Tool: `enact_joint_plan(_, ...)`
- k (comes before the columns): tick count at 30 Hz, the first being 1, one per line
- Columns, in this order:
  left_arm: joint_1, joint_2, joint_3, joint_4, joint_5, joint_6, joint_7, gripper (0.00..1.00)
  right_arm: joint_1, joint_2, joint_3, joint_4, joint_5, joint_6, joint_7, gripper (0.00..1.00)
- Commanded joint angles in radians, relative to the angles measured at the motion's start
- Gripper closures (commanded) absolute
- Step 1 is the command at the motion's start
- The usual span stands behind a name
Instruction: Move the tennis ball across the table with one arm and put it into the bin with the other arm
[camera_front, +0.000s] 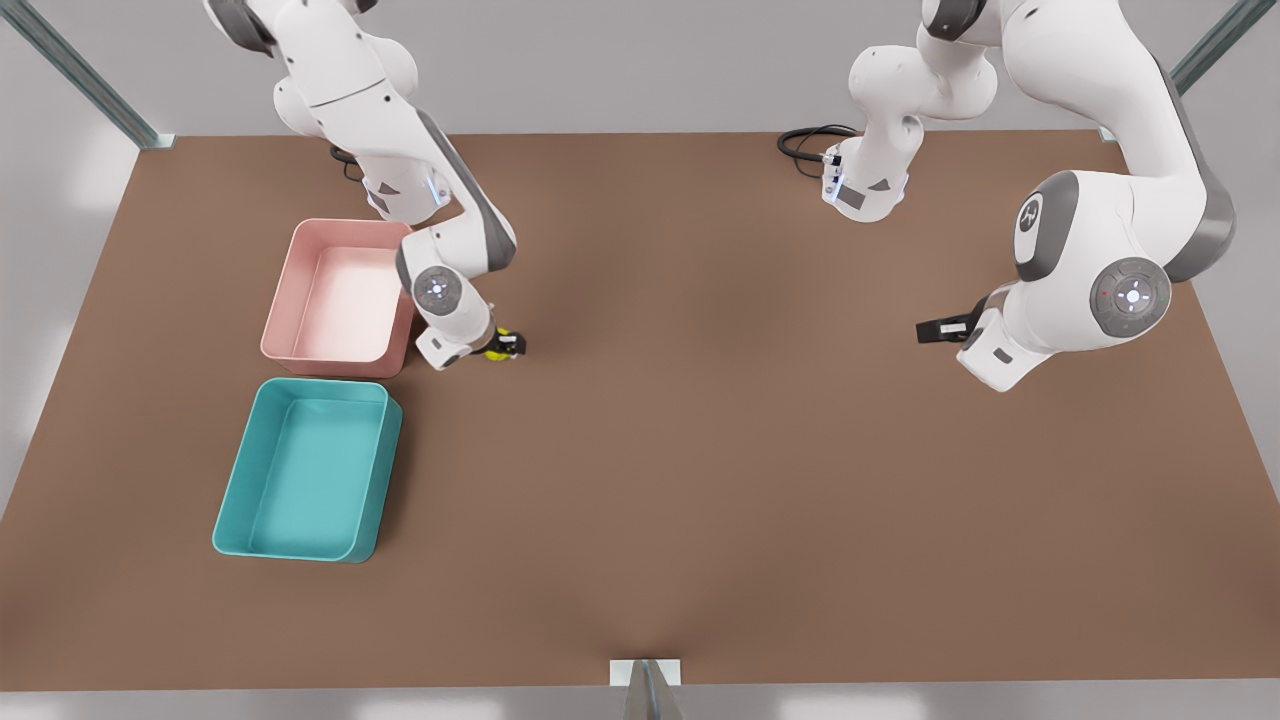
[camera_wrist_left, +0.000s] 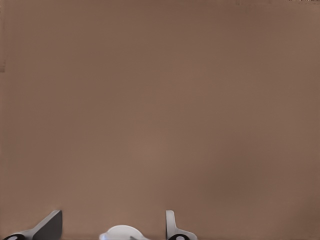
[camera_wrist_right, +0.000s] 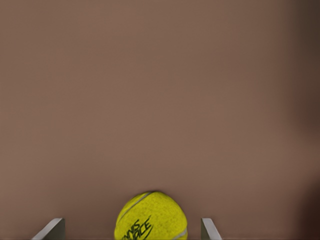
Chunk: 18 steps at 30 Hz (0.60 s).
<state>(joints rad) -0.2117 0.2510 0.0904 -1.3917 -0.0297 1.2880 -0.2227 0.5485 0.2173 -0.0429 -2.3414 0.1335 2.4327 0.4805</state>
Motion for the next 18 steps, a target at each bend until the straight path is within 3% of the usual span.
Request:
enact_joint_plan(1, 0.0, -0.001, 0.0, 0.0, 0.001, -0.004, -0.126, 0.0, 0.005, 0.0, 0.0, -0.018, 0.001, 0.023, 0.079, 0.0)
enact_joint_plan(18, -0.001, 0.01, 0.0, -0.001, 0.001, -0.007, -0.127, 0.0, 0.031, 0.114, 0.0, -0.044, 0.001, 0.131, 0.078, 0.0)
